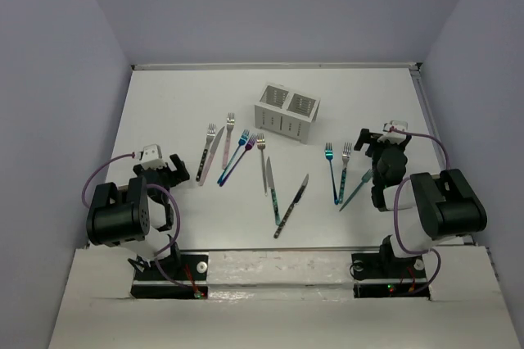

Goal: Sort the eating utensils into containers

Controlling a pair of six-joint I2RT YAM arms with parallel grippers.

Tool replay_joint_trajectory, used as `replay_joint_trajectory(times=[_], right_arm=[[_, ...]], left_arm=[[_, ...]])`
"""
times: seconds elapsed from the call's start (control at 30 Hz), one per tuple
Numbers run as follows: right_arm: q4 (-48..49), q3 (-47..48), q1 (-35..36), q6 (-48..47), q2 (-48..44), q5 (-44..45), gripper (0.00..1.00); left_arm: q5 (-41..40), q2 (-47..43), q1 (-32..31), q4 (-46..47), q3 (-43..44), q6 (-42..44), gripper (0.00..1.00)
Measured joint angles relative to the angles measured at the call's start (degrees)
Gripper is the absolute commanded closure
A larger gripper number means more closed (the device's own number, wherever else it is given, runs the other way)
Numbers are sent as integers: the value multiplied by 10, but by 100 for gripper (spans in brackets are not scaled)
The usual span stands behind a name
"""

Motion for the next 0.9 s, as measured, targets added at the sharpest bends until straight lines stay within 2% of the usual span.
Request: replay_joint_trajectory(times=[0.2,0.27,0.3,0.37,0.4,0.43,0.47,0.53,0.57,0.6,0.63,0.67,0.77,0.9], right_arm=[[-5,-18,0,0,-32,-6,2],[-75,-20,0,13,-110,0,0],[-95,-17,0,24,-139,2,1],[-193,16,0,63,-232,-2,4],[-240,40,0,83,-266,-16,6],[-275,64,-1,97,-293,-28,14],[-301,82,-1,112,-310,-40,17],[-368,120,-1,137,-332,-57,27],[-408,141,-1,150,-338,-64,28],[-455,164,-1,160,-341,-68,29],[-485,179,-1,169,-341,-69,31],[-520,194,-1,179,-339,-68,31],[-622,233,-1,195,-321,-64,32],[-717,265,-1,203,-283,-62,32]], left_arm=[[10,0,0,0,0,3,1],[39,0,0,0,0,12,1],[56,-1,0,-1,0,19,1],[85,-29,4,-16,1,23,1],[102,-61,8,-39,11,22,1],[105,-104,13,-64,36,23,1],[106,-132,17,-77,65,27,11],[110,-184,23,-177,191,50,26],[114,-190,24,-209,234,61,50],[122,-199,25,-257,301,78,60],[131,-207,23,-309,359,100,64],[135,-211,19,-349,398,114,63],[117,-207,-53,-516,503,198,48],[83,-154,-151,-650,528,267,46]])
